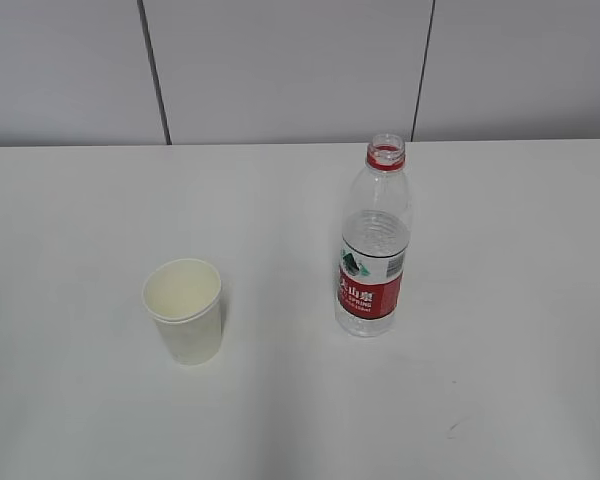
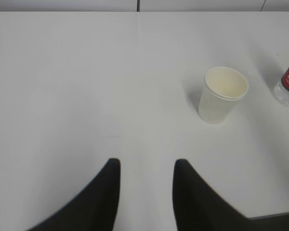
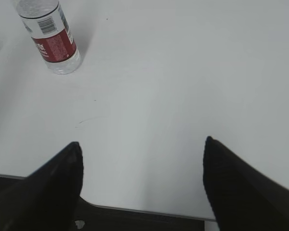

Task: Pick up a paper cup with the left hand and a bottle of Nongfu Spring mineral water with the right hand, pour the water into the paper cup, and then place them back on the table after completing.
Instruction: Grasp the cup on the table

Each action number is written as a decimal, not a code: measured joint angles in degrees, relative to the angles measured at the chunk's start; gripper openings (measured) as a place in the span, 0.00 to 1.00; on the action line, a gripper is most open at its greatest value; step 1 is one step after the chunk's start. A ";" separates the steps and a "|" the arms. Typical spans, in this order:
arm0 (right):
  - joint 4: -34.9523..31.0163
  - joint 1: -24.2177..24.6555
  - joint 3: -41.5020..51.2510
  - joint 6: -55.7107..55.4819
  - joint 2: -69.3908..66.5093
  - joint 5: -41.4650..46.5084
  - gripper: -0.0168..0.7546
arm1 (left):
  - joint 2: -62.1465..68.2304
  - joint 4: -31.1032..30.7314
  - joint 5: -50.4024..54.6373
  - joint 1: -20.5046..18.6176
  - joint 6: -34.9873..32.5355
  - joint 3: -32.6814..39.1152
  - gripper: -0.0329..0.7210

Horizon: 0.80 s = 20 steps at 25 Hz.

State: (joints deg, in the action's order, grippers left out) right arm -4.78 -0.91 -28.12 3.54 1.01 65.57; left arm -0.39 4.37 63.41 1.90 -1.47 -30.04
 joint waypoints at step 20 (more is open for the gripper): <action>0.00 0.00 0.00 0.00 0.00 0.00 0.77 | 0.00 -1.07 0.00 0.00 0.00 0.00 0.36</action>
State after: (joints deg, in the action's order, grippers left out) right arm -4.78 -0.91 -28.12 3.54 1.01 65.57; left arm -0.39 3.30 63.41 1.90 -1.47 -30.04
